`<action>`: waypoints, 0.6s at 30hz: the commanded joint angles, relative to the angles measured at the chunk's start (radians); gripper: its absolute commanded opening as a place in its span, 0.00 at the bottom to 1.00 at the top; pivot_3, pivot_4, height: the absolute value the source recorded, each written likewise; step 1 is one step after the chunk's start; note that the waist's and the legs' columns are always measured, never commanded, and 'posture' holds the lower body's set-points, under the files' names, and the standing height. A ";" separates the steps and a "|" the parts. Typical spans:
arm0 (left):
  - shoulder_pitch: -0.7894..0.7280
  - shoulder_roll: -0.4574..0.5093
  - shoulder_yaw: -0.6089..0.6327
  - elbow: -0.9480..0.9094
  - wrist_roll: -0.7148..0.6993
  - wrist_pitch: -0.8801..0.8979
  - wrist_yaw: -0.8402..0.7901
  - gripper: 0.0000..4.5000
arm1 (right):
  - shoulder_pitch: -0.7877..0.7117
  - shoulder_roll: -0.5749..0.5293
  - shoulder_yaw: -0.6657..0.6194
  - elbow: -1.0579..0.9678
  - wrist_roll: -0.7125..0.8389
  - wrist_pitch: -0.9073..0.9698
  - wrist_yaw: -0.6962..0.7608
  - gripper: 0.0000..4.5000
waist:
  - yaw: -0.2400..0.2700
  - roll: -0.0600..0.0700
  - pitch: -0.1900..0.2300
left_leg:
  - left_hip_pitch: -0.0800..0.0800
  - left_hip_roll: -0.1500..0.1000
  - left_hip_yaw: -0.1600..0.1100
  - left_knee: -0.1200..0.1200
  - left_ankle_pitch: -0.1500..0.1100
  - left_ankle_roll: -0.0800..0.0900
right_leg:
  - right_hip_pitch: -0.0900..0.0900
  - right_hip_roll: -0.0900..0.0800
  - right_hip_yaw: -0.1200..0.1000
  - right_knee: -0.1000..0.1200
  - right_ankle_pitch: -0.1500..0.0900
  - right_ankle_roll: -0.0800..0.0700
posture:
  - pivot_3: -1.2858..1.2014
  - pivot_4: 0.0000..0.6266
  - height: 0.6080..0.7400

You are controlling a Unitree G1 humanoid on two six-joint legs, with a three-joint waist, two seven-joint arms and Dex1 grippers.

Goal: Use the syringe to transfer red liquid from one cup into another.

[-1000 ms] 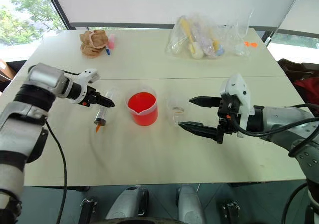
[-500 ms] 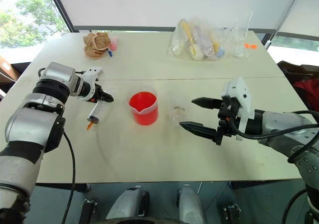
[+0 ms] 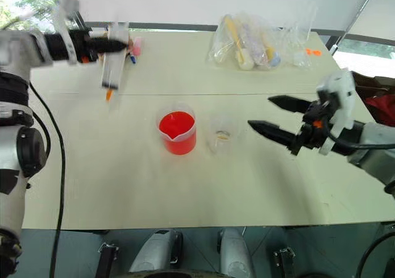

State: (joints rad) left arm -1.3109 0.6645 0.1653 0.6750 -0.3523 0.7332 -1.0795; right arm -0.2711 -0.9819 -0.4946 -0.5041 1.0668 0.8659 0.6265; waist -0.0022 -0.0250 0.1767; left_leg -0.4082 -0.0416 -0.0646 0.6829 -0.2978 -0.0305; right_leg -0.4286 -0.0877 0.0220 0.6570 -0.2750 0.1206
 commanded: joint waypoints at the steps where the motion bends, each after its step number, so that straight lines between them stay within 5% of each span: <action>1: 0.015 -0.086 0.075 -0.159 -0.127 0.047 0.047 0.33 | -0.091 -0.021 0.031 -0.019 -0.099 -0.078 -0.039 1.00 | 0.008 0.000 0.000 | 0.000 0.000 0.000 0.001 -0.001 0.002 | 0.000 0.000 0.000 0.000 0.001 0.001 | 0.52 0.24 1.00; 8: 0.120 -0.215 0.032 -0.414 -0.262 0.075 0.002 0.33 | -0.343 -0.001 0.183 0.044 -0.328 -0.235 -0.087 1.00 | -0.002 0.001 0.000 | 0.001 0.000 0.002 0.001 -0.001 0.004 | 0.000 0.002 0.001 0.002 0.002 0.002 | 0.52 0.24 1.00; 13: 0.268 -0.262 -0.096 -0.514 -0.245 0.015 -0.061 0.33 | -0.537 0.053 0.364 0.149 -0.584 -0.416 -0.094 1.00 | -0.017 0.004 -0.002 | 0.003 0.000 0.005 0.001 0.000 0.002 | 0.000 0.002 0.004 0.003 0.002 0.002 | 0.52 0.24 1.00; 18: 0.307 -0.286 -0.156 -0.477 -0.160 -0.136 -0.023 0.33 | -0.602 0.129 0.422 0.172 -0.647 -0.424 -0.092 1.00 | -0.013 0.003 -0.002 | 0.002 0.002 0.004 0.001 0.001 0.001 | -0.001 0.005 0.004 0.004 0.002 0.002 | 0.52 0.24 1.00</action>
State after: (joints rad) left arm -0.9876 0.3817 0.0111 0.2138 -0.5362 0.6624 -1.1150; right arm -0.8333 -0.8580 -0.0654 -0.3148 0.4370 0.4479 0.5380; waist -0.0149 -0.0217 0.1751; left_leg -0.4061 -0.0395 -0.0608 0.6842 -0.2972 -0.0291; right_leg -0.4299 -0.0830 0.0260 0.6613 -0.2729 0.1223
